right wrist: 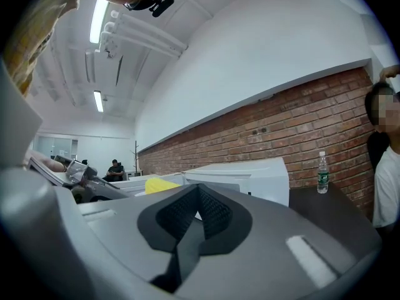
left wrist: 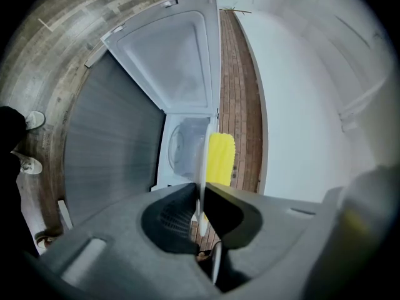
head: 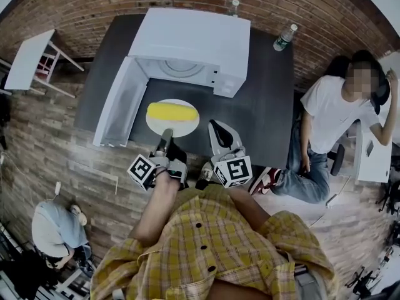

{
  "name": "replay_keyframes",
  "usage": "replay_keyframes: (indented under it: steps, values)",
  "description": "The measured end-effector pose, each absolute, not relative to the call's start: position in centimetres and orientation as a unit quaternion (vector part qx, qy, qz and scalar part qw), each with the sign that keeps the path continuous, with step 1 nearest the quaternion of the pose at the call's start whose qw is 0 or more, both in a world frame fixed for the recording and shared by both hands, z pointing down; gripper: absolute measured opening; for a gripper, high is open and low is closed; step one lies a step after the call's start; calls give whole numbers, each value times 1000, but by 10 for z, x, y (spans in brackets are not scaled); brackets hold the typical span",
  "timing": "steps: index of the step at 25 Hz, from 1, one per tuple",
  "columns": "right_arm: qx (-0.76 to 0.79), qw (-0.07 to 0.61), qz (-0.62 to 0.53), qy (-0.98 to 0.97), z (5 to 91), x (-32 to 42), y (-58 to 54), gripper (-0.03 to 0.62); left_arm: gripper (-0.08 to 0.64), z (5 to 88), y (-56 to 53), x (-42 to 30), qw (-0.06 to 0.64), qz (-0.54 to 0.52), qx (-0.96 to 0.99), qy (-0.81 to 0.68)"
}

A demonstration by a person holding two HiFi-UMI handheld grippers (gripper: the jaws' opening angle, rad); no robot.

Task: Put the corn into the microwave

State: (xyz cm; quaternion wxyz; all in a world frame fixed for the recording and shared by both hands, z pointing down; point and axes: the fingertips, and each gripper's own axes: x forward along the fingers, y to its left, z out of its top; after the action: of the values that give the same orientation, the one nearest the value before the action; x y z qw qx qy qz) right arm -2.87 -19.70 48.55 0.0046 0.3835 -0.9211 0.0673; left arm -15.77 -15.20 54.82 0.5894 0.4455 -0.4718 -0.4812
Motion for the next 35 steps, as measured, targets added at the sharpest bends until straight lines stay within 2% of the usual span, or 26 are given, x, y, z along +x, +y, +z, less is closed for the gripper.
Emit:
replay_keyframes:
  steps: [4, 16, 35]
  values:
    - [397, 25, 88, -913, 497, -32, -203, 3, 31, 554, -163, -163, 597, -479, 449, -461]
    - [428, 25, 120, -895, 508, -45, -217, 3, 34, 583, -196, -188, 612, -450, 461, -458]
    - [425, 48, 97, -899, 514, -55, -227, 4, 32, 634, -231, -203, 611, -430, 460, -479]
